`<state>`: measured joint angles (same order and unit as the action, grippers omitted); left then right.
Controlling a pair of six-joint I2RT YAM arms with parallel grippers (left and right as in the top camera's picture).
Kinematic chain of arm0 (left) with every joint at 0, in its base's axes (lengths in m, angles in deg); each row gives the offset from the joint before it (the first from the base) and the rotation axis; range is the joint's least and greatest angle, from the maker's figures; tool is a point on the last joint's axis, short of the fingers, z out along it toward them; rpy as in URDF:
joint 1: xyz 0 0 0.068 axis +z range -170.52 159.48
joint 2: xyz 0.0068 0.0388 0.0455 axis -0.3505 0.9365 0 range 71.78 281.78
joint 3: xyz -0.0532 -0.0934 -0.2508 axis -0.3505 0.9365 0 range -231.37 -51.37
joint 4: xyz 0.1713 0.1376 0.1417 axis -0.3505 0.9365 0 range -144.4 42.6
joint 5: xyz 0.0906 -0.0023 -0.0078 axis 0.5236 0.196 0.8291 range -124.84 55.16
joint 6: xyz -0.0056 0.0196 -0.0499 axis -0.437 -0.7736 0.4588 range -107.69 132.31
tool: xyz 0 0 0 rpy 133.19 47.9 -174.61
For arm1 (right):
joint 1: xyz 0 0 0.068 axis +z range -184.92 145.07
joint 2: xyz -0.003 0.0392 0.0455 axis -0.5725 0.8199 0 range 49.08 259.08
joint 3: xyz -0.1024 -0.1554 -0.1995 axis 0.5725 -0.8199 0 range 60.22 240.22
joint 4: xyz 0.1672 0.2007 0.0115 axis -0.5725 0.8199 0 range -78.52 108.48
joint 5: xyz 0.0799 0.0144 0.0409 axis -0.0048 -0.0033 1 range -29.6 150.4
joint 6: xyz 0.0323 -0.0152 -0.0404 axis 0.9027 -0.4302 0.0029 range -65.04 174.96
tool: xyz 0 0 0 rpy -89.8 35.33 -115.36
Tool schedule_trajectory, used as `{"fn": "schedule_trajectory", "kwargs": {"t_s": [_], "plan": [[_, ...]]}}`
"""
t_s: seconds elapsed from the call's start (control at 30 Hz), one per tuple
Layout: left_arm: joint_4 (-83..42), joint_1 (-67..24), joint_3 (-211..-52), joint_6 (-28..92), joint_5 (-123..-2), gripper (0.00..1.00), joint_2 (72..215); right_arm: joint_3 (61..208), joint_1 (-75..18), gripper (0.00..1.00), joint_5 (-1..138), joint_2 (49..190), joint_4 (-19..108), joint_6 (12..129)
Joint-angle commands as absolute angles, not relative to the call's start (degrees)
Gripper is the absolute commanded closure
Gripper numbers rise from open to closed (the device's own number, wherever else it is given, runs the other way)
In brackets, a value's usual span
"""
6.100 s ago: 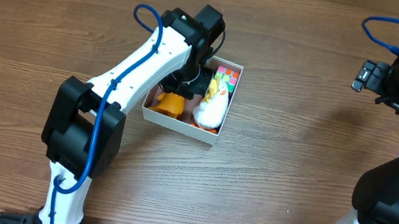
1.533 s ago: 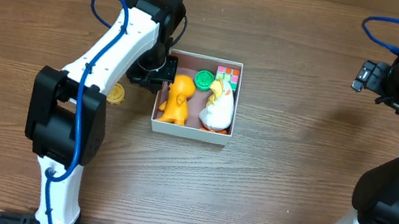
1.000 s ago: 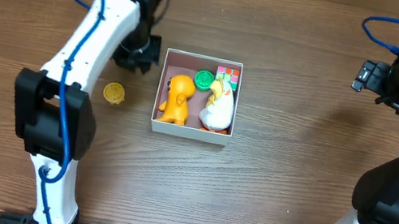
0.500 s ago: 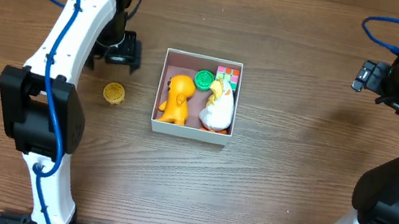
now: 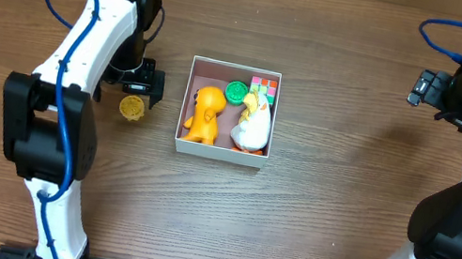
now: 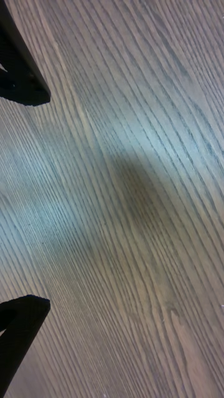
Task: Pack container
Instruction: 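Lower the left gripper onto the yellow round lid and close it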
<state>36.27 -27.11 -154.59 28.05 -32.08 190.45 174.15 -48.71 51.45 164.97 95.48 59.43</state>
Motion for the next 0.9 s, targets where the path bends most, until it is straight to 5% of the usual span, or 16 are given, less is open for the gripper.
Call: {"fn": "schedule_trajectory", "kwargs": {"t_s": [0.0,0.3,0.87], "plan": [[33.82,-25.67,-149.26,25.74,-30.18,0.00,181.56,174.11,-48.51,0.00,51.50,165.08,95.27,59.60],[13.82,-21.60,-124.88,20.56,-31.90,0.00,166.89,174.11,-48.51,0.00,51.50,165.08,95.27,59.60],[7.27,-21.78,-128.75,13.89,-34.31,0.00,180.73,174.11,-48.51,0.00,51.50,165.08,95.27,59.60]]}}
